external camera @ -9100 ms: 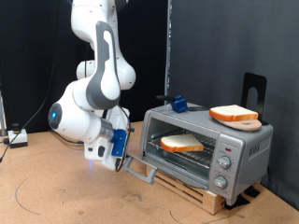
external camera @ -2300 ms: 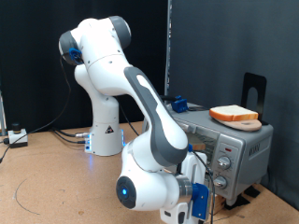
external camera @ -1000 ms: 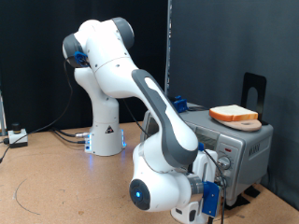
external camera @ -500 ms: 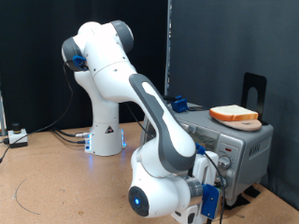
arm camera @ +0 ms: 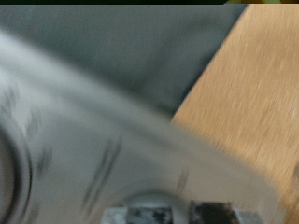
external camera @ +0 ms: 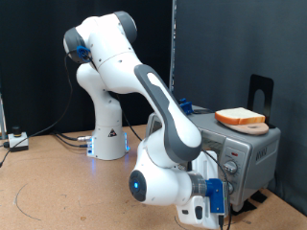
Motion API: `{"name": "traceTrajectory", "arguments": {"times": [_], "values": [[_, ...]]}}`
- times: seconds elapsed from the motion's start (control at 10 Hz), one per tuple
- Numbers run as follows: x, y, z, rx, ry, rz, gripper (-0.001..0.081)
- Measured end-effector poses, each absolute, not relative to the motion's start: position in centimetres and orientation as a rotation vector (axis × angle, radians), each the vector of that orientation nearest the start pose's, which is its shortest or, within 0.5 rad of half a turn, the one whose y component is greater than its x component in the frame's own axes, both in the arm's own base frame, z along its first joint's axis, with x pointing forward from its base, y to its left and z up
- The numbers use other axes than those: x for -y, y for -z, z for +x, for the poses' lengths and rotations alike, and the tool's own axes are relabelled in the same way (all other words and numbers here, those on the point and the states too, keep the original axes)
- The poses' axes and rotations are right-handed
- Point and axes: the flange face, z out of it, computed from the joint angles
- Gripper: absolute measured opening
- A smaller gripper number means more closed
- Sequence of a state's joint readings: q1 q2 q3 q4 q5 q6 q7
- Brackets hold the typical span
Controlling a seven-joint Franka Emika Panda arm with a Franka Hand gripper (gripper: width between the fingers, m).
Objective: Make a piece of toast with the oven
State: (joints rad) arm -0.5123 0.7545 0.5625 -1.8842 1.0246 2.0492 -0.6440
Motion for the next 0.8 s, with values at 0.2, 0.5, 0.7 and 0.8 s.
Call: {"name": "traceTrajectory", "arguments": {"times": [0.2, 0.5, 0.7, 0.8], "values": [[-7.2, -17.2, 60.6, -0.140, -0.096, -1.889, 0.0009], [-6.9, -17.8, 61.1, -0.200, -0.177, -1.883, 0.0003], [-6.1, -18.2, 61.1, -0.246, -0.319, -1.880, 0.0001], [-5.6, -18.4, 61.0, -0.253, -0.372, -1.883, 0.0000]]}}
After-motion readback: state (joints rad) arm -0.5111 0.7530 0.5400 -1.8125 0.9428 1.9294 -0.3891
